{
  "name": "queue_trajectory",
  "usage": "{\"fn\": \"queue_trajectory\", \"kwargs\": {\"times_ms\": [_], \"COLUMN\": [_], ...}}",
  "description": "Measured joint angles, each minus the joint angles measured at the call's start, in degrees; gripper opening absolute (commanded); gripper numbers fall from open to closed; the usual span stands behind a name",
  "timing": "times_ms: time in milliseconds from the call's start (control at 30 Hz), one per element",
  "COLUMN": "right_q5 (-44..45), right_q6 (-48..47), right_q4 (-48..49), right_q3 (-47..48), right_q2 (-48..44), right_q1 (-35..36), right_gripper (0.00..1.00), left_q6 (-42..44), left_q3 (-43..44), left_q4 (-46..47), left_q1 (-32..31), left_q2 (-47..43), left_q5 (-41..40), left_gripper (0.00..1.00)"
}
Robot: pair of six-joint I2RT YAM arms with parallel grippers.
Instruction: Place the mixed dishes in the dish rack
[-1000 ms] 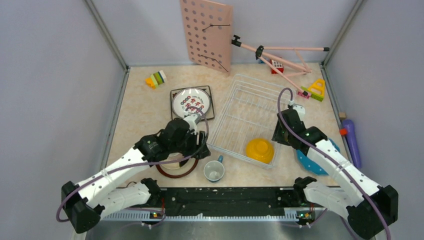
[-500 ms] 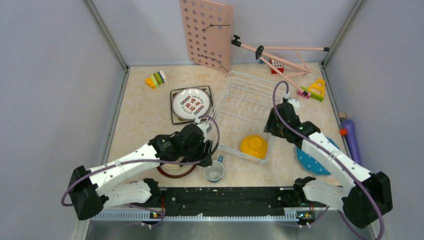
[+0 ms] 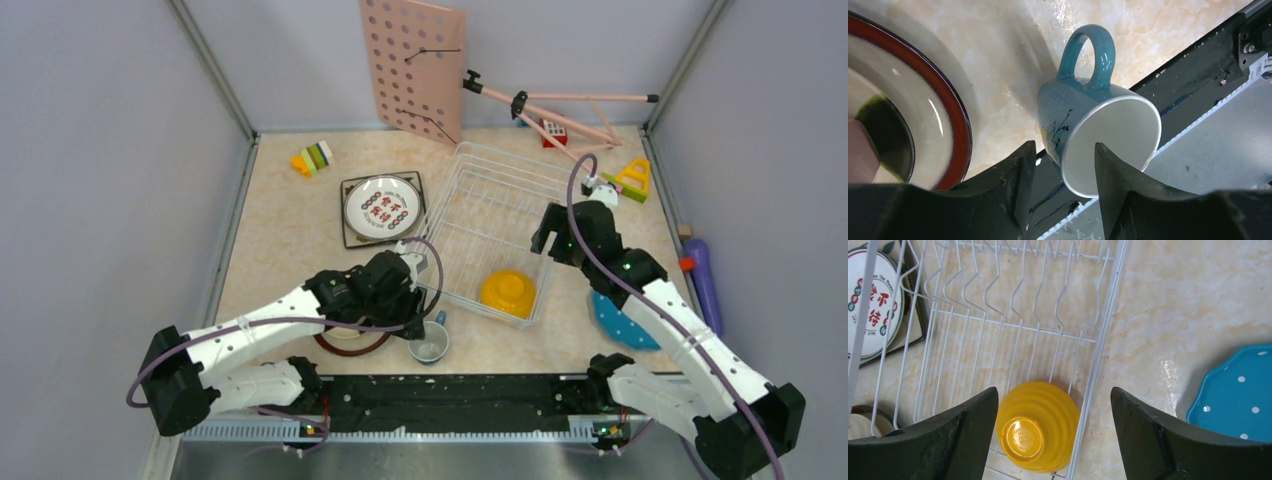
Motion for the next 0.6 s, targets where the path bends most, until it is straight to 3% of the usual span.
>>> {"fn": "queue_trajectory", "kwargs": {"times_ms": [133,167,267,467,600], "right_q5": [-0.1,-0.2,-0.9,-5.9,-14.4], "right_q6": [-1.3,-1.6,-2.5,-4.6,-5.6], "right_q4": [0.0,0.0,-0.2,-0.3,0.1], "right_q3": [0.0,0.0,0.3,1.1,1.4], "right_q2": [-3.7,-4.4,-6.1,-7.1,-7.4], "right_q1": [0.0,0.0,0.0,0.0,-0.1], "right_gripper": [0.82,0.82,0.82,0.93,0.96], "left_q6": [-0.3,-0.4,-0.7,-0.4,-0.4], "left_q3": [-0.7,-0.8,-1.2,-1.3,0.9], "left_q4": [0.1,0.1,0.4,-0.3,-3.6], "left_q1": [-0.1,-0.1,-0.2,-0.5,-0.5], "left_q2": [0.2,0.3,1.2,2.2,-0.7], "left_q5": [0.7,0.9,0.9,3.1,5.9], "left_gripper": [0.39,0.32,0.0,0.0,0.0]}}
